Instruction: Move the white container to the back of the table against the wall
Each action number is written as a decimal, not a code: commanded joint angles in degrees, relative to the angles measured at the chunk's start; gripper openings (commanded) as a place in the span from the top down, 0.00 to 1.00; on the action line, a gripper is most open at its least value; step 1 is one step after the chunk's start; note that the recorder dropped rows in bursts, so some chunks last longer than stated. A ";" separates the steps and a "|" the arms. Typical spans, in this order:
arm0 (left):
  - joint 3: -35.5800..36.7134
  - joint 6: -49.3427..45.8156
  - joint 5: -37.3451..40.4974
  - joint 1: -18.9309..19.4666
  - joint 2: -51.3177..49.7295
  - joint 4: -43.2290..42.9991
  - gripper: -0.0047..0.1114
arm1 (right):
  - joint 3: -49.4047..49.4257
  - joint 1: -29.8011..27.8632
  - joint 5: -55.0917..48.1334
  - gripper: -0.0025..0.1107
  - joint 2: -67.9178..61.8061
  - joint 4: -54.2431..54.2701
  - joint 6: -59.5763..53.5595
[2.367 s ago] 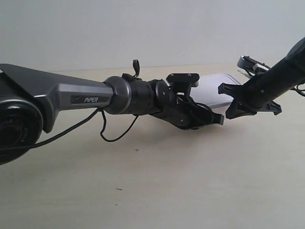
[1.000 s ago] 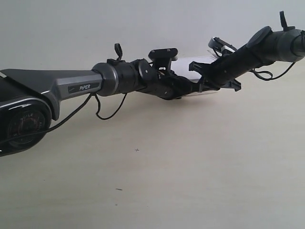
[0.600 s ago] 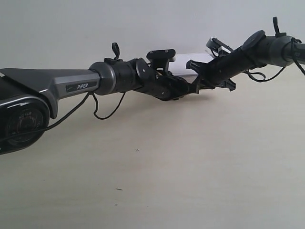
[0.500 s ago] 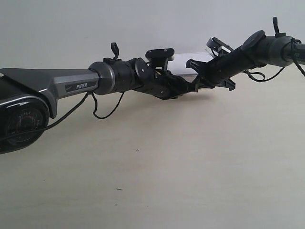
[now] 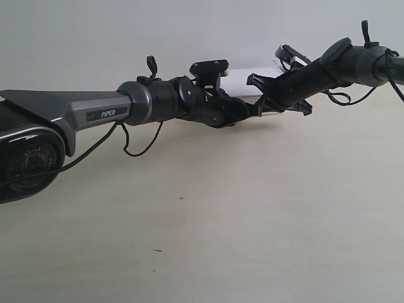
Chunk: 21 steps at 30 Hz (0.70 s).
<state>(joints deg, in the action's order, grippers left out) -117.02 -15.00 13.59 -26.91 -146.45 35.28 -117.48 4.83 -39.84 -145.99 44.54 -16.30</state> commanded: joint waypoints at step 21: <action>-0.38 0.00 8.14 0.26 0.47 -1.21 0.96 | -0.67 -0.18 4.39 0.98 0.16 1.96 1.91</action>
<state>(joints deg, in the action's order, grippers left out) -117.02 -15.00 20.98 -26.91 -146.45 34.55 -117.48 4.83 -35.32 -145.99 45.85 -14.37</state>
